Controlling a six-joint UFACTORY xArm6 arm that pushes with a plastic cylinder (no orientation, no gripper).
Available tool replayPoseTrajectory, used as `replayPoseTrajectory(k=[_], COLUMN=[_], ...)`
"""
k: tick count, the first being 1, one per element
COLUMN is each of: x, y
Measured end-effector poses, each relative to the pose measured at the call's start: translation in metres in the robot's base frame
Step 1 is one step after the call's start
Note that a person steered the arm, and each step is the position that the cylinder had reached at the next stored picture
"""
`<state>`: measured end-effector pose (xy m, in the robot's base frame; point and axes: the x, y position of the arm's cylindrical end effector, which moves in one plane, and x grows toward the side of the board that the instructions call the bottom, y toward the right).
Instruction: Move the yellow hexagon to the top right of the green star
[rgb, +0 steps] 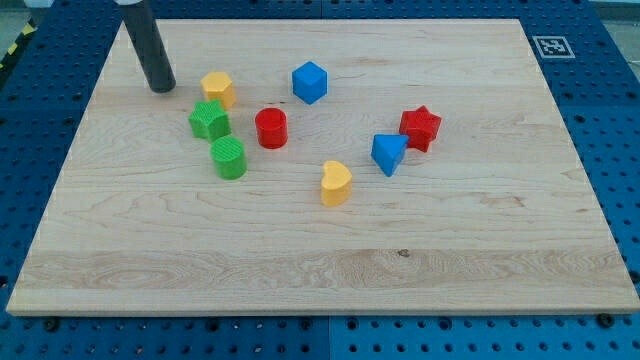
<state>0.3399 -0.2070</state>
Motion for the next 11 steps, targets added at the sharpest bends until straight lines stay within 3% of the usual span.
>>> replayPoseTrajectory(k=[2,4,11], x=[0.003,0.003,0.002], y=[0.006,0.051,0.073])
